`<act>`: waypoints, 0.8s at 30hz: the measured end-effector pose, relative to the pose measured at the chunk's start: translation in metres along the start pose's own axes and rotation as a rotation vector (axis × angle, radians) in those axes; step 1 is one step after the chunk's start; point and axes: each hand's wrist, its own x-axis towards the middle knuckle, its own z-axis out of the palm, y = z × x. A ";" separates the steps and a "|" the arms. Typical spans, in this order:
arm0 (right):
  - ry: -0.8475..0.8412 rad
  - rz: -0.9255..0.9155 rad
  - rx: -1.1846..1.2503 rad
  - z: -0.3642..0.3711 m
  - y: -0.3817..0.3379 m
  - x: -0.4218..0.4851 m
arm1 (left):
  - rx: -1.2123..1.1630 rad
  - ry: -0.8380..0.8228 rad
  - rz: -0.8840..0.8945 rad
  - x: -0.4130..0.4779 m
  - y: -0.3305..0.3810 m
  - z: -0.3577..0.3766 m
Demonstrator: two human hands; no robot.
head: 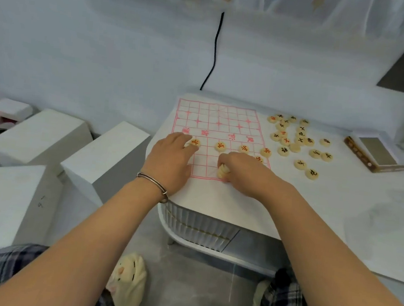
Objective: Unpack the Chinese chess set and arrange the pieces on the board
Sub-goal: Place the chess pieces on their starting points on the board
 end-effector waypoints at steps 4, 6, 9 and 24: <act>-0.024 0.006 -0.026 -0.001 -0.004 0.003 | 0.002 0.057 0.030 -0.004 -0.005 0.003; -0.036 0.008 -0.042 -0.002 -0.005 0.002 | 0.022 0.073 0.041 -0.005 -0.004 0.001; -0.062 0.018 -0.047 -0.003 -0.006 0.001 | 0.000 0.046 0.002 -0.005 -0.003 0.001; -0.016 -0.016 -0.173 -0.024 -0.027 0.004 | -0.014 -0.054 -0.015 0.008 0.001 0.002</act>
